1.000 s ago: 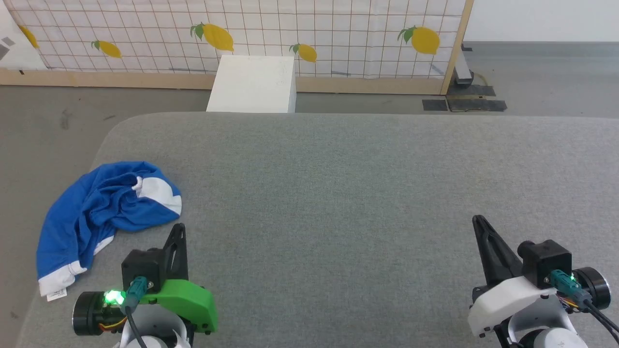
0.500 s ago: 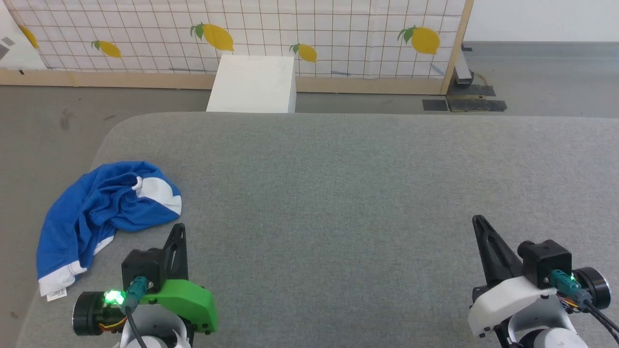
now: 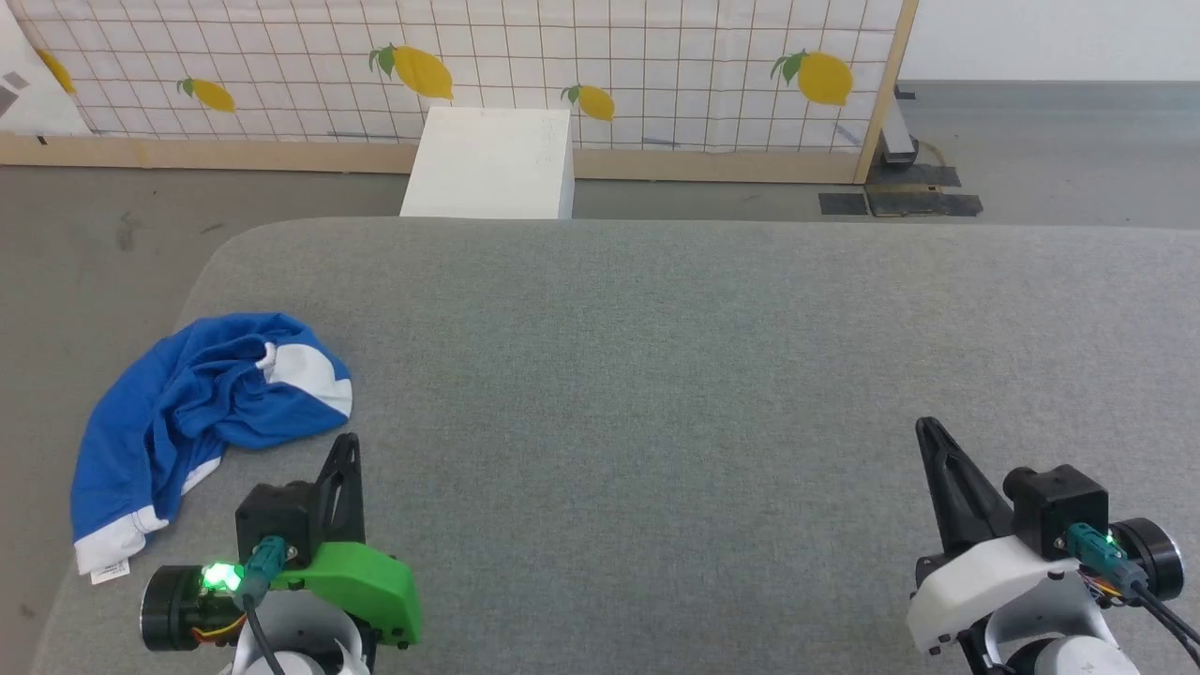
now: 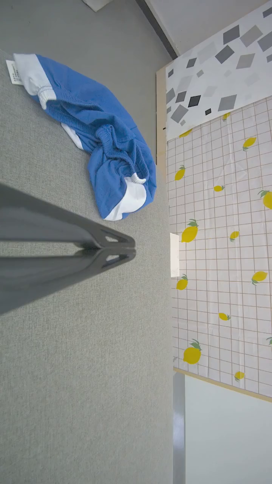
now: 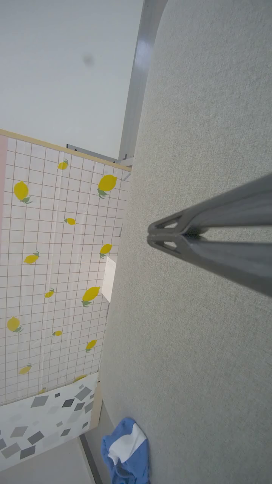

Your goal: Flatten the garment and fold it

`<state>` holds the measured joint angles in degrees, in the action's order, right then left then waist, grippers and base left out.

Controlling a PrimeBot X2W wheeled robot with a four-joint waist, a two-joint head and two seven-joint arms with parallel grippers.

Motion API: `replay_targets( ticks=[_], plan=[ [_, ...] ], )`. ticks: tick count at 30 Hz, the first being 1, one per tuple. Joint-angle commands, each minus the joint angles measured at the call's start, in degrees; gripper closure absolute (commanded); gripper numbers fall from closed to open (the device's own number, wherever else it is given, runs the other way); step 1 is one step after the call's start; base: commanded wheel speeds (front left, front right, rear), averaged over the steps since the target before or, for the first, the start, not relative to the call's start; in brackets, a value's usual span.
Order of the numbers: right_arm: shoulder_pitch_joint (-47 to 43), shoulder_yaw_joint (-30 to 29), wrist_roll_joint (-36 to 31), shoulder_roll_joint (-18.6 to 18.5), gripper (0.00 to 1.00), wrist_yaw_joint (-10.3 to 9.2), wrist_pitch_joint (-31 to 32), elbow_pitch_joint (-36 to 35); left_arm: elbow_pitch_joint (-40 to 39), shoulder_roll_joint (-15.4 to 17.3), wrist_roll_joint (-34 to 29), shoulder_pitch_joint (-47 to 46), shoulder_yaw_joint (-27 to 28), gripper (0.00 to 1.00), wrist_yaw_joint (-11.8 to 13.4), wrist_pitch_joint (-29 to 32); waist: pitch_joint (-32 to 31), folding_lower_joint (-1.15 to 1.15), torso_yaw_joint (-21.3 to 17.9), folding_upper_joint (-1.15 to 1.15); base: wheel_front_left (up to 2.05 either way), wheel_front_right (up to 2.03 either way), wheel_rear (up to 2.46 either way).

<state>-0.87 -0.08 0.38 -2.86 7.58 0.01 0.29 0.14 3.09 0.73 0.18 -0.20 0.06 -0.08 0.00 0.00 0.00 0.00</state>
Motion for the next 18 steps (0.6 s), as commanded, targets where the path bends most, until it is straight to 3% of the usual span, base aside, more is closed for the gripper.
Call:
replay_targets(
  ticks=[1,2,3,18],
  plan=[
    [0.87,0.08,-0.38,-0.01,1.0,-0.09,-0.01,-0.29,-0.14,-0.22,-0.73,-0.18,0.2,1.0,-0.06,0.08,0.0,0.0,0.0,0.0,0.0,0.0,0.0],
    [0.87,0.08,-0.38,-0.01,1.0,-0.09,-0.01,-0.29,-0.14,-0.22,-0.73,-0.18,0.2,1.0,-0.06,0.08,0.0,0.0,0.0,0.0,0.0,0.0,0.0],
    [0.0,0.0,0.0,0.0,0.0,0.0,0.0,0.0,0.0,0.0,0.0,0.0,0.0,0.0,0.0,0.0,0.0,0.0,0.0,0.0,0.0,0.0,0.0],
    [-0.36,-0.22,1.54,0.0,0.0,-0.01,-1.4,1.29,1.23,-0.01,1.22,-0.22,-1.73,0.0,0.79,-1.39,0.06,0.0,0.07,0.0,0.0,0.0,0.0]
  ],
)
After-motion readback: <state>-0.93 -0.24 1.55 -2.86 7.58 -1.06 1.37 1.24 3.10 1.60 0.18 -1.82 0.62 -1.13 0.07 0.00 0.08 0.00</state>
